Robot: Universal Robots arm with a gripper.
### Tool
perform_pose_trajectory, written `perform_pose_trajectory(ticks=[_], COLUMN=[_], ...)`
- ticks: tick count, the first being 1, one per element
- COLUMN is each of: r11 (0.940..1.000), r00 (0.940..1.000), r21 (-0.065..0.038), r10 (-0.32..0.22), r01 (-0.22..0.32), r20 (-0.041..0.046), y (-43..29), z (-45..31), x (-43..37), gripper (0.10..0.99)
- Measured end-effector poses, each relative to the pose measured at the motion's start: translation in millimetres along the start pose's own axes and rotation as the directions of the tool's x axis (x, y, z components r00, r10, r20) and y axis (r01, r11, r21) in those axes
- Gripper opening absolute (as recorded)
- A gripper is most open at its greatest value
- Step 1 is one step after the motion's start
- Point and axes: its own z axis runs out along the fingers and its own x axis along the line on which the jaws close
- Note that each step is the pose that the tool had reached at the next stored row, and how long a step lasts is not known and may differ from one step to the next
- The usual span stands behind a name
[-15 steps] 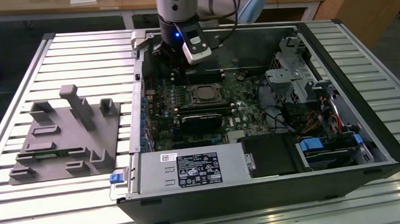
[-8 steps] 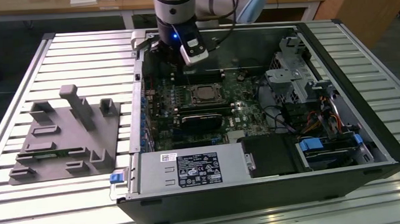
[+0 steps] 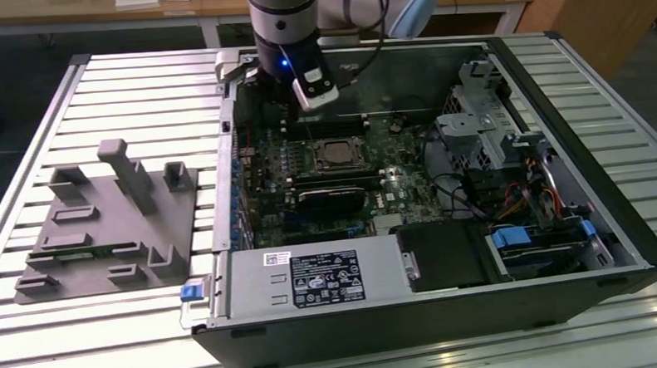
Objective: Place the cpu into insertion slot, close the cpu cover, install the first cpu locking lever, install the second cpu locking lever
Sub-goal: 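Install the first cpu locking lever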
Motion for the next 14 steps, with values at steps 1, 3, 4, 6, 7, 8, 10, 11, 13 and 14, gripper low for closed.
perform_pose_trajectory(ticks=[1, 3, 4, 6, 7, 8, 10, 11, 13, 14], r11=[1.0000, 0.9999, 0.9998, 0.9998, 0.9998, 0.9998, 0.9998, 0.9998, 0.9998, 0.9998], r00=[1.0000, 1.0000, 1.0000, 1.0000, 1.0000, 1.0000, 1.0000, 1.0000, 1.0000, 1.0000], r21=[-0.007, -0.017, -0.020, -0.022, -0.022, -0.022, -0.022, -0.022, -0.022, -0.022], r10=[0.000, -0.001, -0.001, -0.001, -0.002, -0.002, -0.002, -0.002, -0.001, -0.002], r01=[0.000, 0.001, 0.001, 0.001, 0.001, 0.002, 0.002, 0.002, 0.001, 0.001], r20=[-0.0012, -0.0028, -0.0033, -0.0039, -0.0040, -0.0041, -0.0041, -0.0041, -0.0041, -0.0042], y=[-0.4, -1.4, -1.8, -2.4, -2.5, -2.4, -2.1, -1.7, -0.9, -0.4], z=[0.8, 2.8, 3.9, 5.8, 6.5, 6.9, 7.5, 7.7, 8.2, 8.4], x=[0.0, -0.2, -0.2, -0.4, -0.8, -1.8, -5.1, -7.5, -13.1, -16.4], gripper=[0.106, 0.106, 0.106, 0.106, 0.106, 0.106, 0.106, 0.106, 0.106, 0.106])
